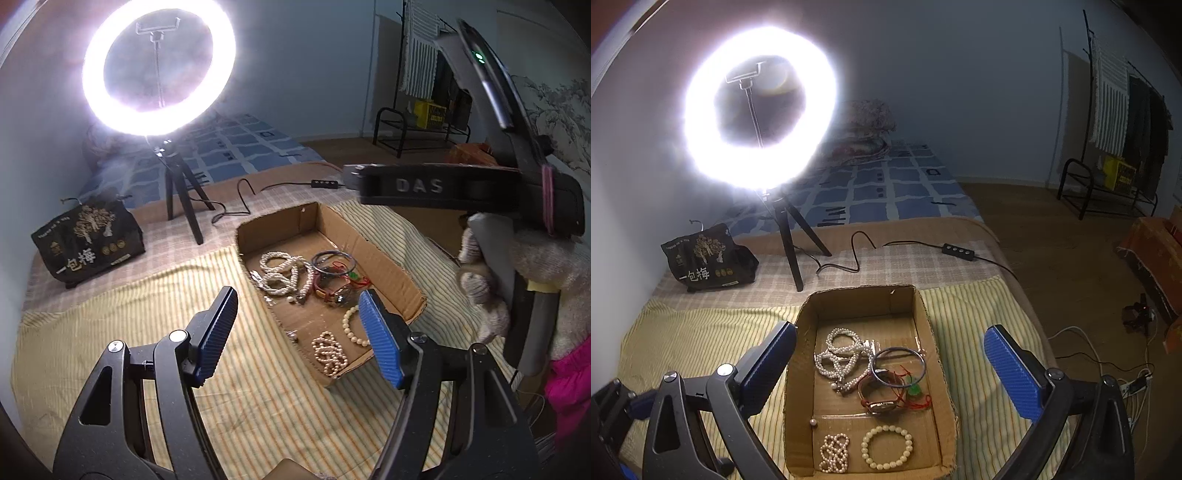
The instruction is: Organize jewelry
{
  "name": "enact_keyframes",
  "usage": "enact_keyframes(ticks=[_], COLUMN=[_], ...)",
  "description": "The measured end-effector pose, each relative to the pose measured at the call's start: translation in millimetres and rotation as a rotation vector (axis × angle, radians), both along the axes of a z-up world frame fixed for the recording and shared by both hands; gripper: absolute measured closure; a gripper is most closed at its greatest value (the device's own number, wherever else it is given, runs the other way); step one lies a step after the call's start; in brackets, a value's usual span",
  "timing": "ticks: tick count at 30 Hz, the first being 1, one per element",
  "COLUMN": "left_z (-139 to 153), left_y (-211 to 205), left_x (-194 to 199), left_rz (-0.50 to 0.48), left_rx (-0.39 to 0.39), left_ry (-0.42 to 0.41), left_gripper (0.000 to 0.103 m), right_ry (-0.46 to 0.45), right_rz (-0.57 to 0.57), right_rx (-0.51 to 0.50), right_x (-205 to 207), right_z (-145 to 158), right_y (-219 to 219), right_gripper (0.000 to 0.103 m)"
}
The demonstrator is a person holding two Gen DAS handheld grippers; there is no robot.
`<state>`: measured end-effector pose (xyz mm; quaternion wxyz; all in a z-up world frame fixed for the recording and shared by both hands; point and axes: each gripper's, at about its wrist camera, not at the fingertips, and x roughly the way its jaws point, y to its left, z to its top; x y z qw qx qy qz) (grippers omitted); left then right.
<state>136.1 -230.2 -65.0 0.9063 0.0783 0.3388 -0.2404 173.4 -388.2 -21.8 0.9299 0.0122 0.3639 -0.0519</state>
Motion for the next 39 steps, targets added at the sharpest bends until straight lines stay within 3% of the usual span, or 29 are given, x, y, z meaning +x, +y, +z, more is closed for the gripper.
enact_keyframes(ticks=[11, 15, 26, 34, 39], left_z=[28.5, 39.0, 55.8, 62.7, 63.5], left_y=[41.4, 57.8, 83.9, 84.9, 83.0], left_x=[-24.3, -35.1, -68.8, -94.9, -108.6], left_rz=[0.046, 0.071, 0.099, 0.084, 0.084], left_rx=[-0.026, -0.056, -0.058, -0.055, -0.032], left_ry=[-0.069, -0.090, -0.163, -0.216, -0.249], left_gripper=[0.032, 0.023, 0.022, 0.002, 0.000], right_ry=[-0.050, -0.077, -0.139, -0.195, -0.253], right_rz=[-0.011, -0.013, -0.006, -0.009, -0.059], right_rx=[-0.036, -0.055, -0.083, -0.100, -0.122], right_x=[-39.0, -57.8, -109.6, -149.3, -168.6], right_z=[22.8, 31.5, 41.9, 37.8, 38.4], right_y=[16.5, 26.1, 47.8, 57.2, 55.3], right_gripper=[0.000, 0.000, 0.000, 0.000, 0.000])
